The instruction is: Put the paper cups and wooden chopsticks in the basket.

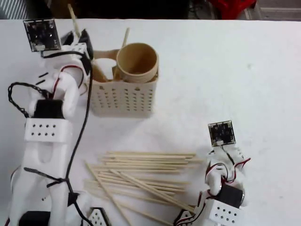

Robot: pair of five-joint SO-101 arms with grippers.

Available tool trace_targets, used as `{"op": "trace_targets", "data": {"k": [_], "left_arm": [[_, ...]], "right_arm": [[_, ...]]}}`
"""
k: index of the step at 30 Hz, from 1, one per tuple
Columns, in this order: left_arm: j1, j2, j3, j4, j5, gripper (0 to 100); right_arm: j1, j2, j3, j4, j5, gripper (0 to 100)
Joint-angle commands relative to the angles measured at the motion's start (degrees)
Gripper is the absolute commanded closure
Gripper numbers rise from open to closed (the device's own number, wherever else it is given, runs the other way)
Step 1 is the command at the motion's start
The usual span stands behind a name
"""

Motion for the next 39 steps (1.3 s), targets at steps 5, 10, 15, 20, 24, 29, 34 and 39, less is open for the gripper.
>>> {"op": "trace_targets", "data": {"k": [5, 10, 15, 20, 24, 29, 34, 39], "left_arm": [[-0.04, -3.30, -15.47, 19.43, 0.44, 88], [2.15, -10.42, -24.26, 35.60, -11.25, 89], [12.88, -16.92, -24.70, 55.47, -30.15, 89], [20.18, -15.34, -18.11, 73.93, -43.25, 89], [22.29, -13.58, -5.98, 77.36, -53.71, 89], [25.80, -10.68, 12.13, 73.49, -67.08, 93], [31.16, -10.15, 21.80, 56.44, -67.16, 87], [38.02, -10.07, 27.78, 48.35, -67.25, 85]], "right_arm": [[0.40, -0.57, 0.35, 0.40, 0.26, 97.4], [0.40, -0.57, 0.35, 0.40, 0.26, 97.4], [0.40, -0.57, 0.35, 0.40, 0.26, 97.4], [0.40, -0.57, 0.35, 0.40, 0.26, 97.4], [0.40, -0.57, 0.35, 0.40, 0.26, 97.4], [0.40, -0.57, 0.35, 0.40, 0.26, 97.4], [0.40, -0.57, 0.35, 0.40, 0.26, 97.4], [0.40, -0.57, 0.35, 0.40, 0.26, 97.4]]}}
